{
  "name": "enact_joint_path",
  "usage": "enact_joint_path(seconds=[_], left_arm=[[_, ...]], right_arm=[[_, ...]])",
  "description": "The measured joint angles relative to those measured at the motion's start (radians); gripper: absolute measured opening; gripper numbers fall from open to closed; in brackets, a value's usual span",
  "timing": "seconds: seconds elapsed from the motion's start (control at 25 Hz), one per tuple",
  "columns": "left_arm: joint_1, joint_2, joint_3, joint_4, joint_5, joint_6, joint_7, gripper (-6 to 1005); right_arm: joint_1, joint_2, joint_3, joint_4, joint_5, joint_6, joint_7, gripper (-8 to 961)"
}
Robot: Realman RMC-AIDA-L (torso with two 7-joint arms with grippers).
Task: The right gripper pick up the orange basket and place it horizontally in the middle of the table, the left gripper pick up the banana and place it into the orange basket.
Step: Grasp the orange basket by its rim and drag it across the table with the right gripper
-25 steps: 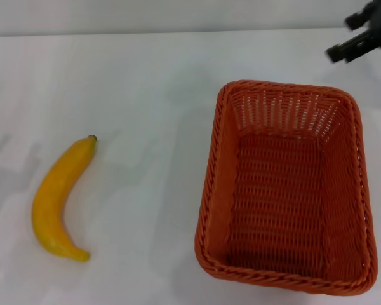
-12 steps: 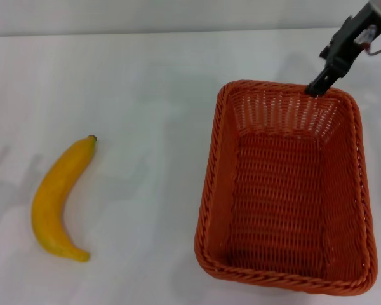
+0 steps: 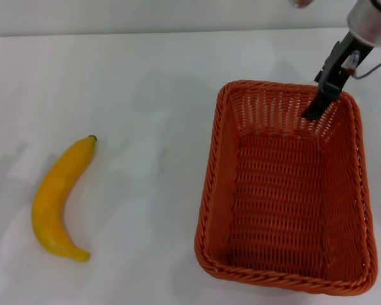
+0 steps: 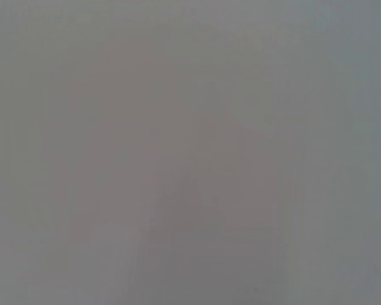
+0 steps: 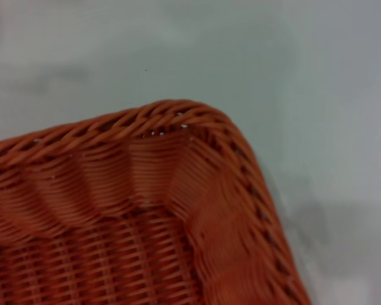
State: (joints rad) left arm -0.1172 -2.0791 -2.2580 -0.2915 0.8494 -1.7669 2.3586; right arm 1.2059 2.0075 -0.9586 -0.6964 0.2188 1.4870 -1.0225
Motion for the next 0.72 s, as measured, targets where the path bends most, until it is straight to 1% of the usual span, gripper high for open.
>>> enact_joint_path(seconds=[0.24, 0.48, 0.72], left_arm=[[-0.01, -0.001, 0.001, 0.009, 0.009, -0.002, -0.002, 672], [-0.031, -0.003, 0.005, 0.015, 0.035, -0.002, -0.005, 671], [-0.052, -0.004, 0.015, 0.04, 0.037, -0.002, -0.005, 671]], right_arm=[[0.004, 0.005, -0.03, 0.059, 0.011, -0.047, -0.016, 794], [-0.003, 0.008, -0.061, 0.083, 0.024, -0.079, -0.027, 778], [-0.028, 0.008, -0.109, 0.089, 0.026, -0.093, -0.034, 763]])
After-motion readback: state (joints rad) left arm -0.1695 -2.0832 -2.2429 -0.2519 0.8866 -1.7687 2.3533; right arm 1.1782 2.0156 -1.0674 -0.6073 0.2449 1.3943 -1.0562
